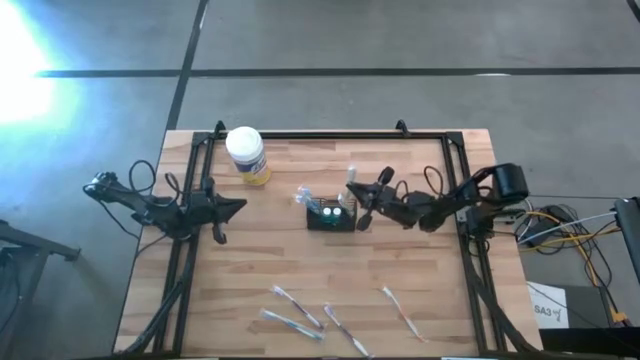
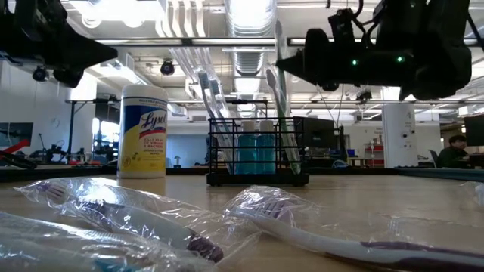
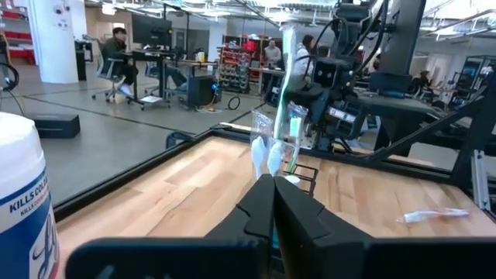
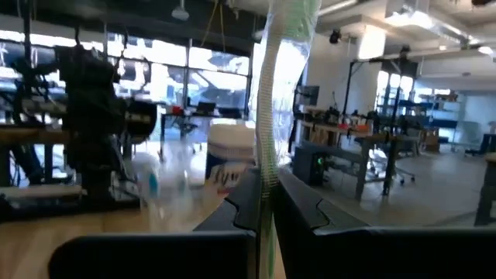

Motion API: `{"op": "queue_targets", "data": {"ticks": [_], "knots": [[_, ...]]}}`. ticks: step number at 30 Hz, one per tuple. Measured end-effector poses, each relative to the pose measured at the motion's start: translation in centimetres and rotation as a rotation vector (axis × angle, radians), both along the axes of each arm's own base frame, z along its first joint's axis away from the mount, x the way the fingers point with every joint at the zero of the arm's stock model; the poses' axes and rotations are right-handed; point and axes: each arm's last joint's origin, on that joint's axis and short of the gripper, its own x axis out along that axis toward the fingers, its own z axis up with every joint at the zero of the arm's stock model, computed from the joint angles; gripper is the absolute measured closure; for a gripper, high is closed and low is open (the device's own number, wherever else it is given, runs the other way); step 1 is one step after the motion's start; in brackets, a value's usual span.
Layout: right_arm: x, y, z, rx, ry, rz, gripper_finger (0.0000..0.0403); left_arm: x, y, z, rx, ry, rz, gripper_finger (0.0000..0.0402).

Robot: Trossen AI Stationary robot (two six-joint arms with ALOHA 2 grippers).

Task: Pick & Place toothbrushing station
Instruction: Put the green toothbrush into the black mesh organizer

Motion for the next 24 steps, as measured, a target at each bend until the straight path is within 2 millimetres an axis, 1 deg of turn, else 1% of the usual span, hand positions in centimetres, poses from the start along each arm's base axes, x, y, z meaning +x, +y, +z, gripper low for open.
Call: {"op": "queue_targets", "data": {"ticks": [3,6,10,14,20,24], "knots": [[0.1,0.2,-0.7,0.042,0.012,0.018,0.0390,0.0,0.0,-0.1,-0.005,0.008,0.000,0.0384],[0.3,0.9,-1.4,0.064,0.029,0.043,0.0390,0.0,0.0,-0.2,-0.013,0.015,0.000,0.0385],[0.4,1.7,-1.9,0.045,0.061,-0.027,0.0390,0.0,0.0,-0.3,-0.018,0.022,0.001,0.0391],[0.3,2.2,-2.0,0.046,0.069,-0.039,0.0390,0.0,0.0,-0.3,-0.038,0.016,0.001,0.0395],[0.3,2.3,-2.2,0.058,0.074,-0.075,0.0390,0.0,0.0,-0.3,-0.038,0.016,0.001,0.0386],[0.7,2.2,-2.8,0.060,0.093,-0.089,0.0390,0.0,0.0,-0.3,-0.038,0.017,0.001,0.0385]]}}
